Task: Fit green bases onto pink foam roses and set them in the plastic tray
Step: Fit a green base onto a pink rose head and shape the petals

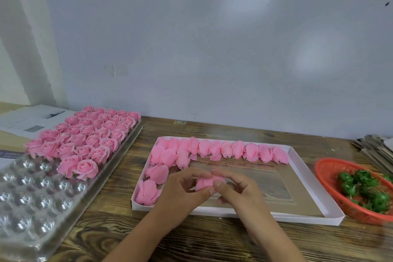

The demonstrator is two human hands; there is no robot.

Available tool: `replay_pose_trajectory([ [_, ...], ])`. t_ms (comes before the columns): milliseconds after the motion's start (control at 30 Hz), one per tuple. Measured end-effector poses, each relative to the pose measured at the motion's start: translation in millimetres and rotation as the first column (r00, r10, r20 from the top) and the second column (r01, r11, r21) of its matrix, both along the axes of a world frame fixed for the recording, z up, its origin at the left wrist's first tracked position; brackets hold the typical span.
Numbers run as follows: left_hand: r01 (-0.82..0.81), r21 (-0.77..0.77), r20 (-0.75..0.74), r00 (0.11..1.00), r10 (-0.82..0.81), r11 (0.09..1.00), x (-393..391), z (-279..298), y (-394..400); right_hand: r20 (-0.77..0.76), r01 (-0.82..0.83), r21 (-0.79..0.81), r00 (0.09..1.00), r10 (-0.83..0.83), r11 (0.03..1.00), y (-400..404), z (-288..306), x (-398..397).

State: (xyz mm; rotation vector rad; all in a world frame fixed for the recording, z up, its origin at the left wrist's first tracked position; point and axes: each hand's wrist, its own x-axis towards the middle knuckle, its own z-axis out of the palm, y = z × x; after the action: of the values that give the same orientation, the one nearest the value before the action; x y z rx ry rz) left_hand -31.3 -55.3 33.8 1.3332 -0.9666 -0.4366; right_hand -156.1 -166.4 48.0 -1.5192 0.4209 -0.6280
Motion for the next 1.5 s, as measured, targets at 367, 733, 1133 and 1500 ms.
replay_pose_trajectory([
  [367,-0.003,0.007,-0.037,0.999,0.003,1.000,1,1,1,0.006,0.042,-0.105,0.999,-0.042,0.994,-2,-2,2],
  [733,0.036,-0.015,0.003,0.999,-0.036,0.999,2,-3,1,0.052,0.047,-0.010,0.998,-0.046,0.999,-3,-2,1],
  [1133,-0.038,0.072,-0.032,0.999,0.040,0.997,0,-2,2,-0.073,0.137,-0.275,0.984,-0.162,0.952,-22,-3,-2],
  [1500,-0.073,0.102,-0.050,0.996,0.078,0.992,-1,0,1,-0.355,0.458,-0.731,0.377,-0.856,0.505,-171,53,-108],
])
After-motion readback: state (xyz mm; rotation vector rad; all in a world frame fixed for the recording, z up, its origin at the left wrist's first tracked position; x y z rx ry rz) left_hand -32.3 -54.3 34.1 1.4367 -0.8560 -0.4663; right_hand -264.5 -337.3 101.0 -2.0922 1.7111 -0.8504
